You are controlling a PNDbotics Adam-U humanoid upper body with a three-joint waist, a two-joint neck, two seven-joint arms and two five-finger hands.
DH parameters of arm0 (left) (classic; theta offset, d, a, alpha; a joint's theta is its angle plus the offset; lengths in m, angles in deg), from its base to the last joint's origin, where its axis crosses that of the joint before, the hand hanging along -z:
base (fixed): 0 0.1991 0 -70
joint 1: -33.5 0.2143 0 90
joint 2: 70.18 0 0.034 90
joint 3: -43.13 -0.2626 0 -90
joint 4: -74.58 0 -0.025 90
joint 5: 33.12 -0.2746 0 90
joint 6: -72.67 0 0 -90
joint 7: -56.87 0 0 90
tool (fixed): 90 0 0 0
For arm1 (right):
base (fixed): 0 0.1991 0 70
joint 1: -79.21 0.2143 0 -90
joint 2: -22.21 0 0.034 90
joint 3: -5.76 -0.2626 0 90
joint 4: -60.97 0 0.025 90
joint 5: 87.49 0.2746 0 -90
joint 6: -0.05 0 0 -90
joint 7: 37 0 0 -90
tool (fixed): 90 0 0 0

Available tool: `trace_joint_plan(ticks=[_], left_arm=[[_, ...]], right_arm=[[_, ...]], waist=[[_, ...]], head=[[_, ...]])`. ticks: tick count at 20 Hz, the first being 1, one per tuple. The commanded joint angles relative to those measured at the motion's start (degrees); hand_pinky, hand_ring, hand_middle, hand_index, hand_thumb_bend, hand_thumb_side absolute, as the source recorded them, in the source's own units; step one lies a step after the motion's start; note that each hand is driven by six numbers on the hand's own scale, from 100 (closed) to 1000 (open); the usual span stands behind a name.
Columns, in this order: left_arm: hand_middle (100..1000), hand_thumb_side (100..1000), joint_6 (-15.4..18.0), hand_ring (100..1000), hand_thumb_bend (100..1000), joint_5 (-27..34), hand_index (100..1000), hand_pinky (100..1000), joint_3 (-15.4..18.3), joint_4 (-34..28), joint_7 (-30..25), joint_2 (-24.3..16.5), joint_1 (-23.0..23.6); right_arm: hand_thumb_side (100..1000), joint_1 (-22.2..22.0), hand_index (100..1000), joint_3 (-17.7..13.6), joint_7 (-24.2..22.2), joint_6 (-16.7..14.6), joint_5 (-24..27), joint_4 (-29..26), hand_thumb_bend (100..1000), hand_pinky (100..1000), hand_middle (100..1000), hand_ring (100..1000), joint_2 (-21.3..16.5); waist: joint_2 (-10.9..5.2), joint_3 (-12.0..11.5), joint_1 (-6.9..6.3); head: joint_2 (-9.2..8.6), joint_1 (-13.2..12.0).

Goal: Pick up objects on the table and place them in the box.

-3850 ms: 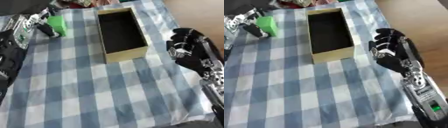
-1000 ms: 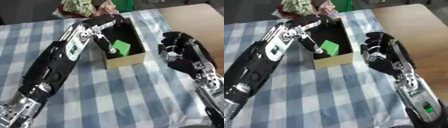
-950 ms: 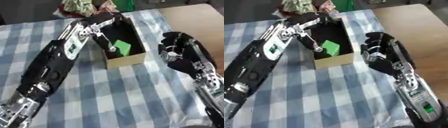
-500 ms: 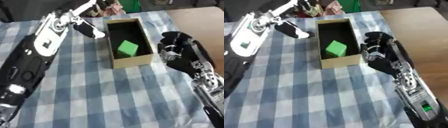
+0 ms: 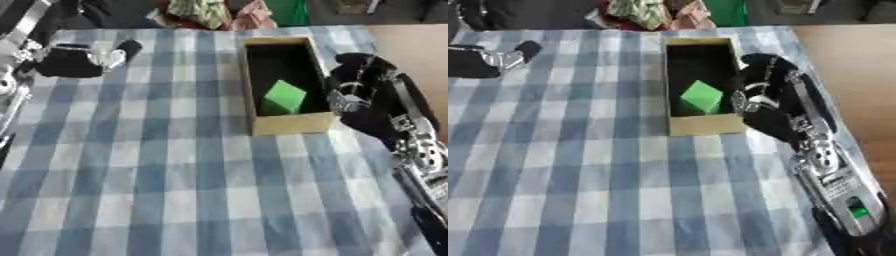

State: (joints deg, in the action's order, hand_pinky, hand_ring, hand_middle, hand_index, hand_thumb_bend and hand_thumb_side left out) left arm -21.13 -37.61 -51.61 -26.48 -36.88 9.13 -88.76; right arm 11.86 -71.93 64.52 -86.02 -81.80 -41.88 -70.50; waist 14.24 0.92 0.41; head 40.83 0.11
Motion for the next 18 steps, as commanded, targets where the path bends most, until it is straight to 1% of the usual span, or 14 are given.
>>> trace_joint_plan(ticks=[1,4,5,6,8,11,18], left_arm=[[648,100,-1.2,642,474,2.9,839,570,2.8,-3.0,2.9,1.5,2.2],[646,100,-1.5,640,472,3.4,839,568,3.9,-3.7,3.9,3.8,5.1],[638,100,-1.6,633,791,3.4,837,562,4.0,-3.8,4.1,4.1,5.5],[637,100,-1.8,633,464,3.8,838,561,4.5,-3.6,4.6,5.6,6.7],[632,100,-1.7,629,461,4.1,835,559,5.1,-3.6,5.1,7.8,8.7],[622,100,-1.5,621,457,4.0,835,555,5.7,-3.2,5.4,9.4,10.5],[613,100,-1.2,613,452,4.2,833,551,6.1,-2.3,5.7,10.6,11.9]], right_arm=[[100,0.4,756,-1.2,0.9,0.0,-0.1,-2.0,170,570,594,636,-1.4],[100,0.3,756,-1.4,1.2,-0.1,0.0,-2.4,169,571,594,636,-1.3],[100,0.3,756,-1.4,1.2,-0.1,0.0,-2.5,169,570,594,636,-1.3],[100,0.3,756,-1.5,1.4,-0.1,0.0,-2.6,169,570,594,636,-1.2],[100,0.3,756,-1.6,1.7,-0.1,0.1,-2.7,169,570,594,636,-1.0],[100,0.3,755,-1.6,1.9,-0.1,0.1,-2.8,168,569,593,635,-1.0],[100,-0.1,755,-1.8,2.3,0.0,0.3,-2.8,168,568,593,635,-0.8]], waist=[[-1.11,-0.6,0.08],[-1.05,-1.2,0.23],[-1.03,-1.3,0.25],[-0.94,-1.5,0.29],[-0.81,-1.7,0.39],[-0.77,-1.8,0.49],[-0.89,-1.7,0.69]], head=[[1.35,-0.7],[2.41,-1.5],[2.61,-1.6],[2.95,-1.6],[3.21,-1.4],[3.28,-1.3],[3.29,-0.6]])
